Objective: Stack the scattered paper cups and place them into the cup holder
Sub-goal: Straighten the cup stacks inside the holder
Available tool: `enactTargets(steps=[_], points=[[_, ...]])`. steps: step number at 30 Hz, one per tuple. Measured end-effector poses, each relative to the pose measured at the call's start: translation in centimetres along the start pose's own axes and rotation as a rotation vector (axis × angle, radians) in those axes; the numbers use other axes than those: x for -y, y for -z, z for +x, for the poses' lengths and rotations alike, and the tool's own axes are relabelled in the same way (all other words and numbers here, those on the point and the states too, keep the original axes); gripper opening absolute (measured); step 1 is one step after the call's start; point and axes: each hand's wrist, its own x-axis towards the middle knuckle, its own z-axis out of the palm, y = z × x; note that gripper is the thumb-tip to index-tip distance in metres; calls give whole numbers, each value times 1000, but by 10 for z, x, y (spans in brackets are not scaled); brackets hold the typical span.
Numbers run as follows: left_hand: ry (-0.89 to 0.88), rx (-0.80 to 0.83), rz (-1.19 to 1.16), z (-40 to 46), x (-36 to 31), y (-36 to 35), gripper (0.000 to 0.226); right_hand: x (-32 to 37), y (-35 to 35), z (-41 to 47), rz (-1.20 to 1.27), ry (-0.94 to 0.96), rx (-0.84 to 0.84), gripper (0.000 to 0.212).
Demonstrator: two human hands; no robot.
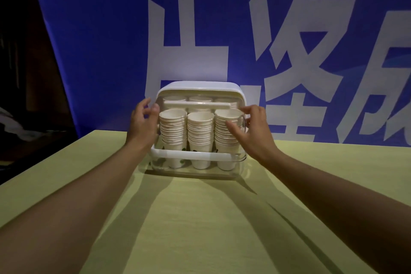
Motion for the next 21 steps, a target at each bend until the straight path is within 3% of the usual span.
enactTargets(steps=[5,9,15,21], points=[[-86,36,82,-21,10,5,43,-9,-8,-19,-39,58,-52,78],[-77,95,128,-22,8,3,57,0,-4,-2,-146,35,19,93],[-54,122,163,-14,3,0,65,18,6,16,-203,-18,154,66],[-51,124,150,-16,5,-1,54,31,9,19,-77,-56,75,32]])
